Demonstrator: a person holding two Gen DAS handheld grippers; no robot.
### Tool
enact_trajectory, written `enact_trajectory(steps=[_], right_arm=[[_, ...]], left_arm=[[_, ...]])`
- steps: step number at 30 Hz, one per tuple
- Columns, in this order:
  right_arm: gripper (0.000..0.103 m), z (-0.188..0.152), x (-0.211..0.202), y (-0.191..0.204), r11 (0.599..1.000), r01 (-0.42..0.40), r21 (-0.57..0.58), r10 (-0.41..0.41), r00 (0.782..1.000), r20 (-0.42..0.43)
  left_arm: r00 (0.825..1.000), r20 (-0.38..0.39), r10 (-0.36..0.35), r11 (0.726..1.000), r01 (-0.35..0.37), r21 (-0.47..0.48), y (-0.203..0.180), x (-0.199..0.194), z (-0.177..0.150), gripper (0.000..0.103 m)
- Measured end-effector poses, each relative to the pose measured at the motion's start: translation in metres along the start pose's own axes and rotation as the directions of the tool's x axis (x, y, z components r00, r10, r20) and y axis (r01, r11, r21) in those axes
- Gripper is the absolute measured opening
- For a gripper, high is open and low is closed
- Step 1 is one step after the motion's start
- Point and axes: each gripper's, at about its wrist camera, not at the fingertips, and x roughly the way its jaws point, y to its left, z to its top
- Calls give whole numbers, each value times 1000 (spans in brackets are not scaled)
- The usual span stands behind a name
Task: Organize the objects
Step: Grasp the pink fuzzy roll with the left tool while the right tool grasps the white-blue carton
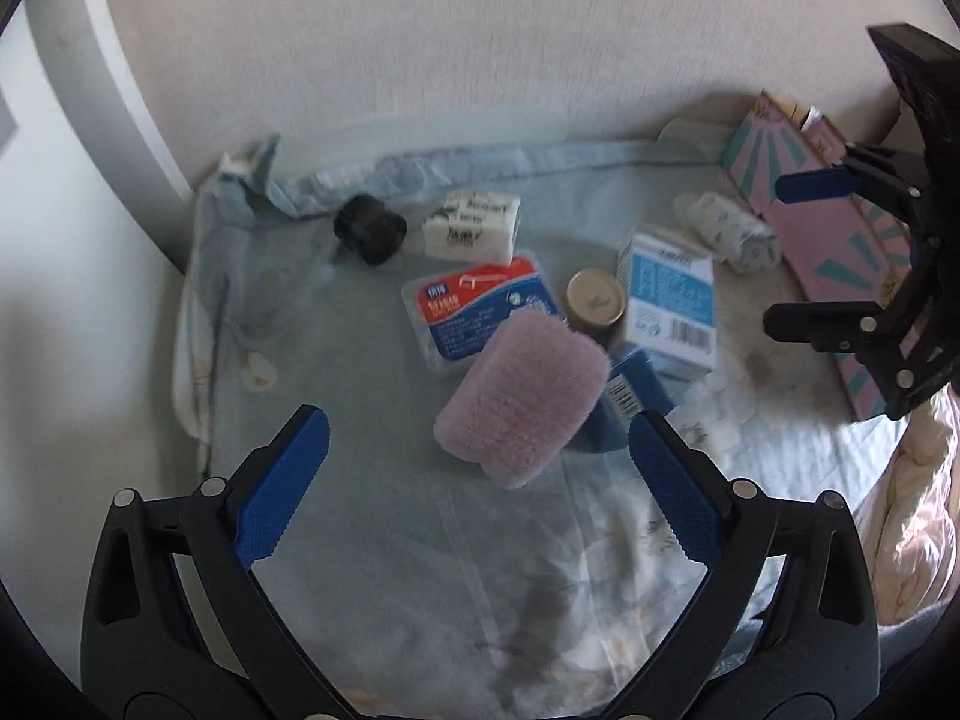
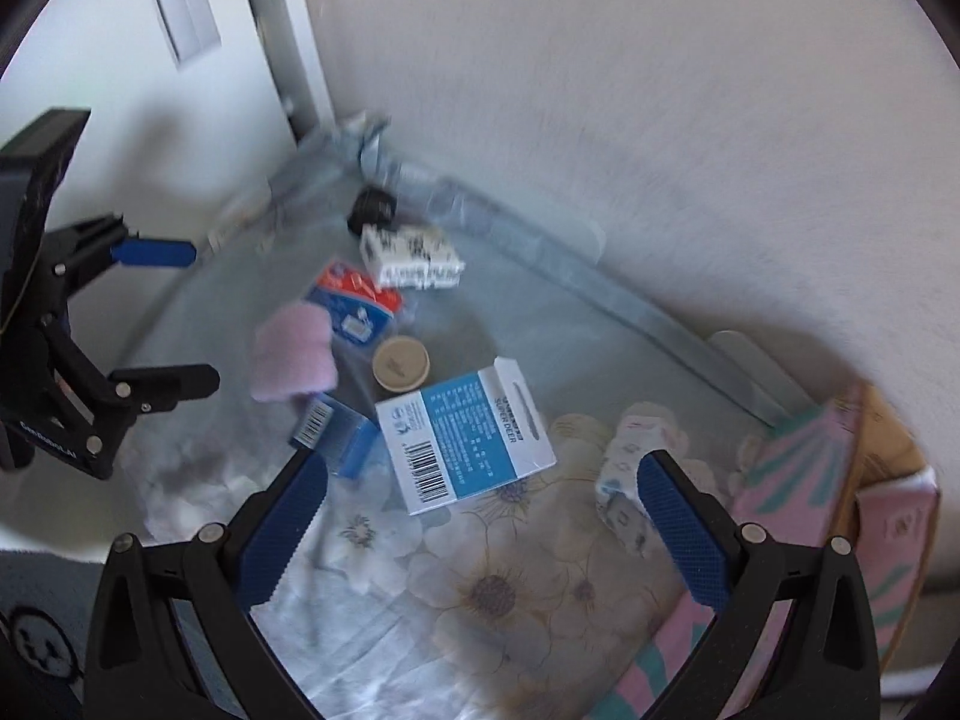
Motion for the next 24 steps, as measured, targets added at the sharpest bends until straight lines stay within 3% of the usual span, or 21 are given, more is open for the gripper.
enact_trajectory(steps=[4,14,19,24], right_arm=[[102,0,37,2,997,-6,-82,-1,997,-80],[102,2,86,7,980,-47,-195,13,985,-175],[102,3,96,6,976,-51,-213,10,981,-191],[87,3,100,5,975,-69,-212,24,978,-209]], left_arm=[[1000,-22,-9,1000,9,26,-1,22,-4,97],[999,-52,-16,997,20,74,-4,57,-9,88],[998,-56,-27,994,33,103,-4,63,-9,71],[997,-54,-48,988,55,145,-10,62,-7,51]])
